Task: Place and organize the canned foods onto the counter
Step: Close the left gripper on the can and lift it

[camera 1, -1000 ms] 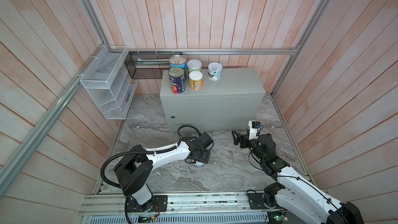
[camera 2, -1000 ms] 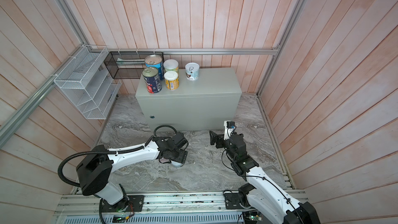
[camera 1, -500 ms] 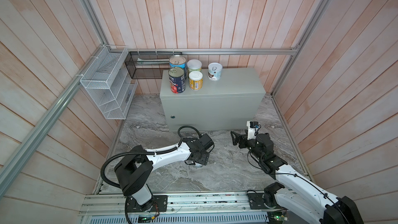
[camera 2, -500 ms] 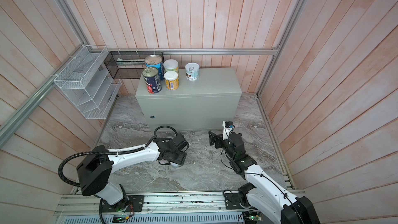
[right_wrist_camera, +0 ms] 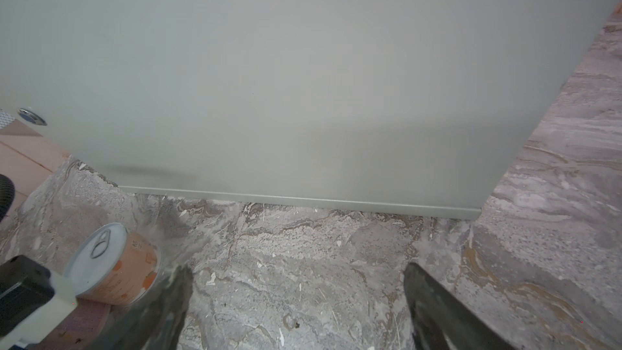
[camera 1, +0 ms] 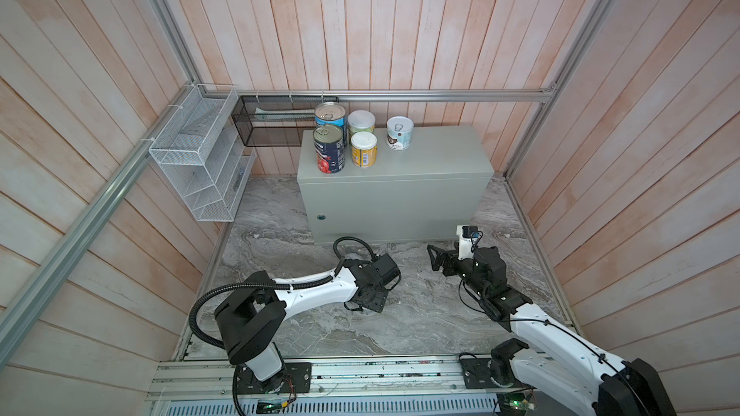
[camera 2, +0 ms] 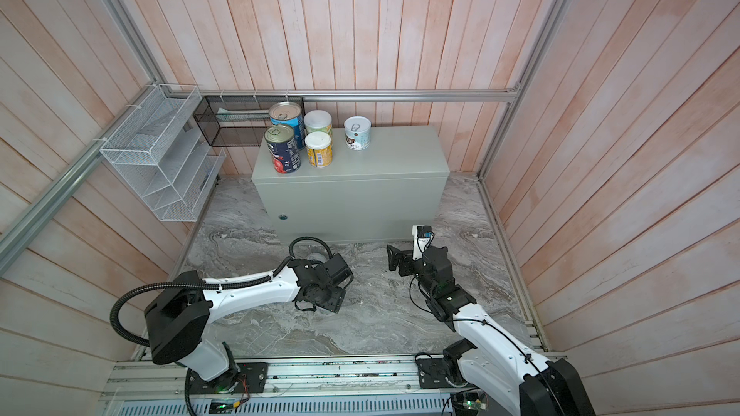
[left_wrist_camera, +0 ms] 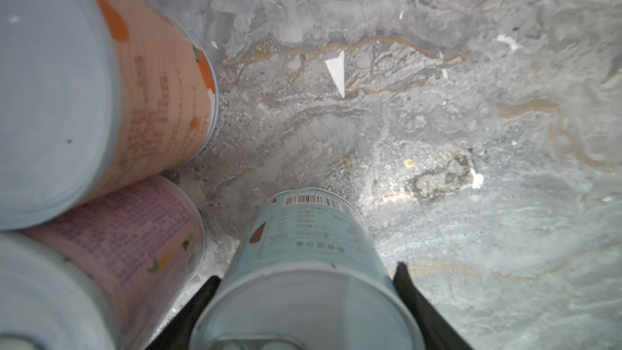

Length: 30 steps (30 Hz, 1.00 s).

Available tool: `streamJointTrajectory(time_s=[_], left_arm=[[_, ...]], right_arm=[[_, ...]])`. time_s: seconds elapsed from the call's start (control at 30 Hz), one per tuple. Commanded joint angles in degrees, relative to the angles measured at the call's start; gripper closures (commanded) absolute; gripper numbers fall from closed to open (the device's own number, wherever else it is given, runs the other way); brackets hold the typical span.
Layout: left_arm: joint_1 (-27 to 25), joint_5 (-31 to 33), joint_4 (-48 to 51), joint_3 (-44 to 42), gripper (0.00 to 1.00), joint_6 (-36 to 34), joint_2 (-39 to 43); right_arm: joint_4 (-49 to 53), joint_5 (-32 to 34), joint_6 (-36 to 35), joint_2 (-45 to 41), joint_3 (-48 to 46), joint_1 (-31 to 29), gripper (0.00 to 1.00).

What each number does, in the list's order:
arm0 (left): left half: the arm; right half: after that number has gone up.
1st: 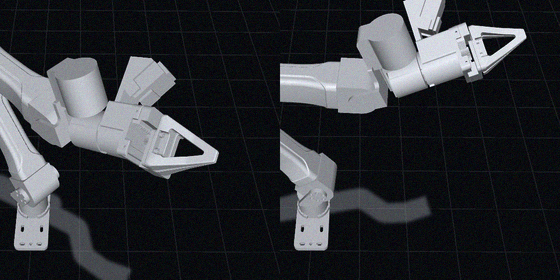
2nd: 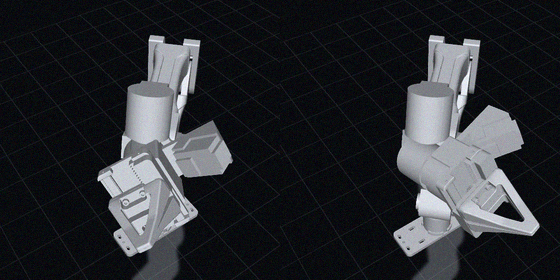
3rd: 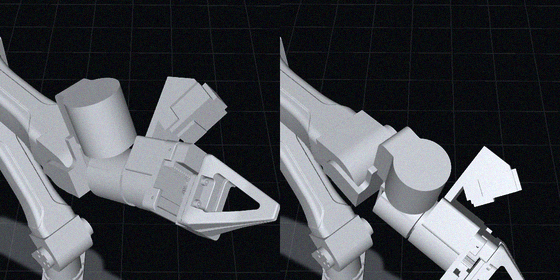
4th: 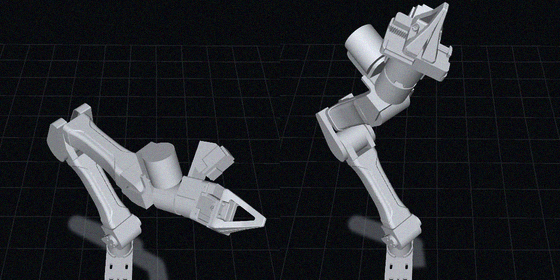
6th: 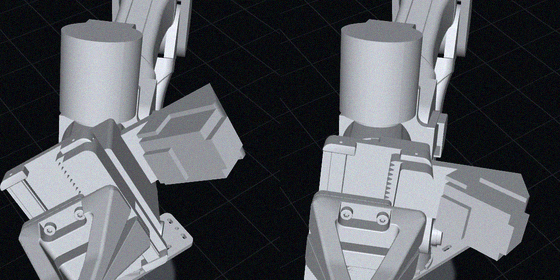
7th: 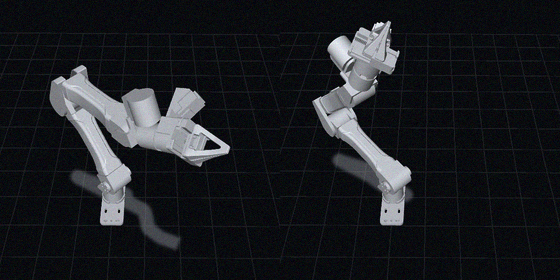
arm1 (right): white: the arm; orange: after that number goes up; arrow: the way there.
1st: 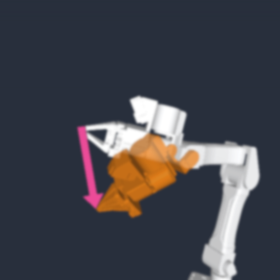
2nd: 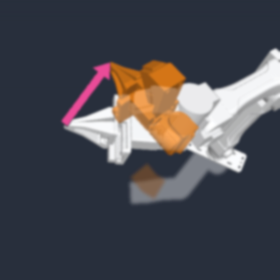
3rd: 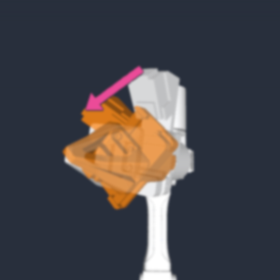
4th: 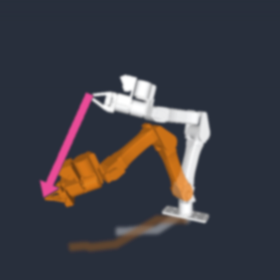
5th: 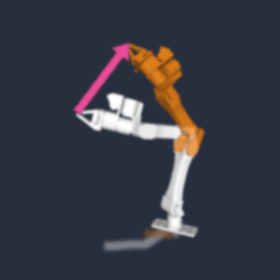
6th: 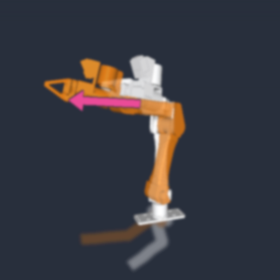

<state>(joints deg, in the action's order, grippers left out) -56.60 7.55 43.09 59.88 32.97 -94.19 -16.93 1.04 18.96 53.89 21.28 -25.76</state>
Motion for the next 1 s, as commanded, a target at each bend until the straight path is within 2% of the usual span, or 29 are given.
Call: streamJointTrajectory(time_s=[0.0, 0.3, 0.47, 0.63, 0.97], left_arm=[[-0.09, -0.55, 0.11, 0.54, 0.43, -0.23, 0.82], [1.40, -5.00, 0.76, 5.86, 0.46, -2.33, 3.21], [6.68, -12.10, -2.62, 5.01, 0.48, -2.91, 5.73], [8.93, -15.28, -3.70, 4.98, 0.48, -3.25, 7.68], [11.19, -20.36, -4.02, 6.22, 0.48, -3.00, 10.29]], right_arm=[[-1.60, -2.07, -0.03, 0.07, 1.32, 0.25, 0.03], [-6.37, -12.03, -2.93, -1.93, -1.35, 0.28, 0.03], [-7.66, -16.41, -5.33, -2.99, -2.43, 0.11, 0.03], [-9.56, -20.20, -6.58, -4.45, -3.66, -0.76, 0.03], [-11.72, -20.26, -13.67, -5.07, -4.65, -8.50, 0.03]])
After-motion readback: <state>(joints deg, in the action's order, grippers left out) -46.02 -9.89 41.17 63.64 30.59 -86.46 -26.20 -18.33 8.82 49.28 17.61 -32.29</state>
